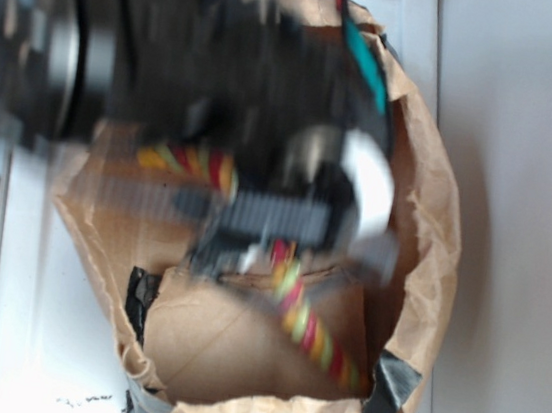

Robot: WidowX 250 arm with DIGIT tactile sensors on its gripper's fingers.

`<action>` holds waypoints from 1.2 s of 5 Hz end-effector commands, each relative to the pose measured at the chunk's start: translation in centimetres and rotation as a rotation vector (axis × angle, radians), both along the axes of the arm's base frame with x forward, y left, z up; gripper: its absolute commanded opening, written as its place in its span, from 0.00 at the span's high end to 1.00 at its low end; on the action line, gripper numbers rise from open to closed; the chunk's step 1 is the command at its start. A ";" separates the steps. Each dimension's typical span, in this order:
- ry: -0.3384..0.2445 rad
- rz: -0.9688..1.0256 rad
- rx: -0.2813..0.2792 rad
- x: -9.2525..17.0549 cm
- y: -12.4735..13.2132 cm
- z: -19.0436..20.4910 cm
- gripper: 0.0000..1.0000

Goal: Grab the multicolored rope.

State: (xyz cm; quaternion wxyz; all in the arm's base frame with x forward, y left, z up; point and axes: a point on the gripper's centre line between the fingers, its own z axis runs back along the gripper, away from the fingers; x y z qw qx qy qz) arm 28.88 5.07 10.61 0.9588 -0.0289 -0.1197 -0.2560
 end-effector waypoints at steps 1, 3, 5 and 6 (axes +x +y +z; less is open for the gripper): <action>-0.106 0.215 0.070 -1.4 0.5 5.1 1.00; -0.069 0.309 0.131 -2.6 -2.9 8.7 1.00; 0.067 0.385 0.106 -2.0 -4.7 9.5 1.00; 0.089 0.339 0.148 -1.9 -4.8 9.2 1.00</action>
